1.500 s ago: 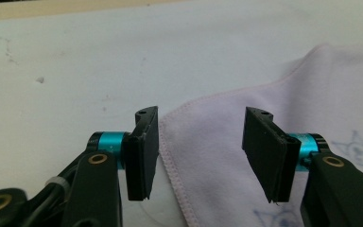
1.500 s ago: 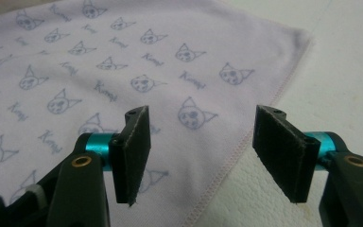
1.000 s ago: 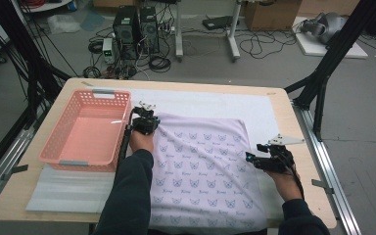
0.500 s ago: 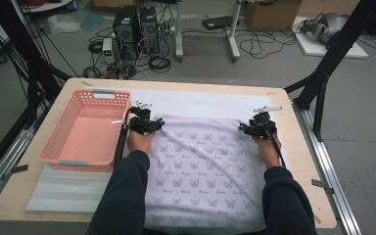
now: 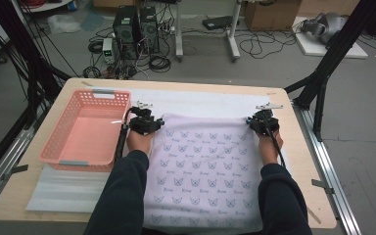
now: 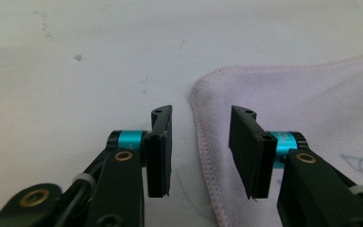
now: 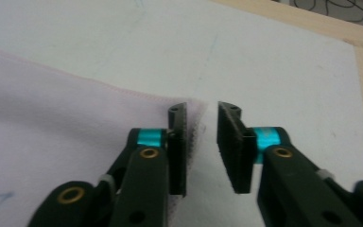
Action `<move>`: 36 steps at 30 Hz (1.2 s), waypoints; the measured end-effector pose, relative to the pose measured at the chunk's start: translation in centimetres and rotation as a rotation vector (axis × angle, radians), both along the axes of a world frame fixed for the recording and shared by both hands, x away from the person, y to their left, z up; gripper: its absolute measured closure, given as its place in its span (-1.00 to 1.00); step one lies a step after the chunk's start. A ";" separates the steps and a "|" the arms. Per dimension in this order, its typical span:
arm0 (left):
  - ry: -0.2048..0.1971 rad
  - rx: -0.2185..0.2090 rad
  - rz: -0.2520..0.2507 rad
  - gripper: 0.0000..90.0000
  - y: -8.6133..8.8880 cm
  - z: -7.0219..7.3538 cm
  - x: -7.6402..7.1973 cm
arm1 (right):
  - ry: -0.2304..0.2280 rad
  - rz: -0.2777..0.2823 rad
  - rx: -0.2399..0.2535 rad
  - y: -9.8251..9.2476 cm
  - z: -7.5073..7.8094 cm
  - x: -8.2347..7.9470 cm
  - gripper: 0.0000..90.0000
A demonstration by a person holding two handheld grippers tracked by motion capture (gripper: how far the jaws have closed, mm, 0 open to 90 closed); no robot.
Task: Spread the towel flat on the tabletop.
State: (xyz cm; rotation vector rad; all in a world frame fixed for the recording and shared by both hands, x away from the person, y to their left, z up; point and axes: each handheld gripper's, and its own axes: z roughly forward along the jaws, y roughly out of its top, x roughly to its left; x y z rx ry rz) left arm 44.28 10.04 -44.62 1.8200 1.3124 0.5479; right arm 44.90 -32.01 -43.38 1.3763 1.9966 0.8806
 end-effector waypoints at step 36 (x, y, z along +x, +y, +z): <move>-0.129 -0.210 -0.183 -0.53 -1.6 2.2 -5.0 | 0.004 0.158 0.115 -1.5 3.1 -6.6 -0.11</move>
